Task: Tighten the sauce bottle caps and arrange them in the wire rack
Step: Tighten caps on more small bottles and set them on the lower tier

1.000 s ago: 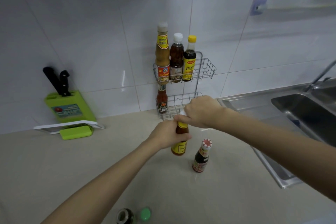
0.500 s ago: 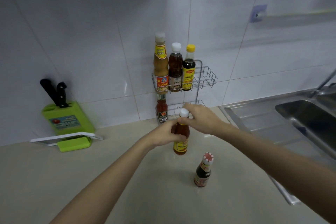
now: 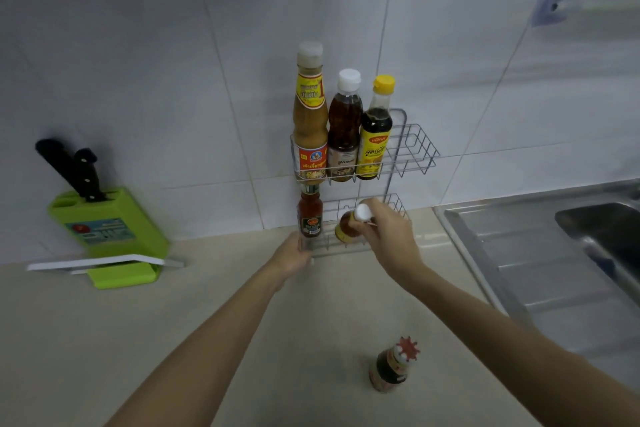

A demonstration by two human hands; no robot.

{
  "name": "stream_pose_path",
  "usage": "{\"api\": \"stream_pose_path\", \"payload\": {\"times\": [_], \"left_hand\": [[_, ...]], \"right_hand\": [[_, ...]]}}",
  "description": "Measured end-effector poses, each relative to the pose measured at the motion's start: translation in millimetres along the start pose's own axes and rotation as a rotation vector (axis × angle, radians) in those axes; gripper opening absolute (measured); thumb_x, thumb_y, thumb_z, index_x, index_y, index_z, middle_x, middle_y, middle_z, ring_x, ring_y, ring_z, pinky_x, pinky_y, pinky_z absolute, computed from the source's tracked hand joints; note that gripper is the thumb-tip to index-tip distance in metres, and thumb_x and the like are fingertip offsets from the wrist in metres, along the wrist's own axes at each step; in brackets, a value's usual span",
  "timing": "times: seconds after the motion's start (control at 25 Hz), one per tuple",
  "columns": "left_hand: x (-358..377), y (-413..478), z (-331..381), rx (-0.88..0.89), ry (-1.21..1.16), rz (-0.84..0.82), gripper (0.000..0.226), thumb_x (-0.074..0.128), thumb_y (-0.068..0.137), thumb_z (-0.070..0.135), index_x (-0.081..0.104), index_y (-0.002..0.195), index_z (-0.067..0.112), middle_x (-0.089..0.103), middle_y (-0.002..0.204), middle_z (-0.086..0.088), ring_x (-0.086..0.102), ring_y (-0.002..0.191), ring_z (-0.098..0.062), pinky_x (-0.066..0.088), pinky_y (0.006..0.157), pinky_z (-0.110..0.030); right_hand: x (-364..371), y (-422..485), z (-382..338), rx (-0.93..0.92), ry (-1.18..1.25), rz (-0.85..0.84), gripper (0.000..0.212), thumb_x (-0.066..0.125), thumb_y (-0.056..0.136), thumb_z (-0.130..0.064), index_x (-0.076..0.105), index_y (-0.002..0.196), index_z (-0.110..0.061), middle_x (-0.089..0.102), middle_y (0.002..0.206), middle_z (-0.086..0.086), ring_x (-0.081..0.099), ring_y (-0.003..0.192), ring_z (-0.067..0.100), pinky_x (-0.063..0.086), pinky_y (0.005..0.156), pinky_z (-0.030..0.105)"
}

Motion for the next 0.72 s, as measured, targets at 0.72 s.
{"api": "stream_pose_path", "payload": {"times": [0.72], "left_hand": [[2.0, 32.1, -7.0, -0.016, -0.217, 0.019, 0.065, 0.04, 0.083, -0.018, 0.04, 0.143, 0.007, 0.055, 0.135, -0.007, 0.055, 0.116, -0.026, 0.041, 0.05, 0.0]], "right_hand": [[61.8, 72.9, 30.2, 0.165, 0.022, 0.083, 0.028, 0.067, 0.085, -0.034, 0.059, 0.101, -0.013, 0.069, 0.086, 0.007, 0.06, 0.072, 0.02, 0.037, 0.059, 0.025]]}}
Point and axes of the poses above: each hand's wrist, its own y-axis towards the middle knuckle, its own x-axis out of the palm, z = x × y, the point moved 4 cm from there along y, towards the middle knuckle
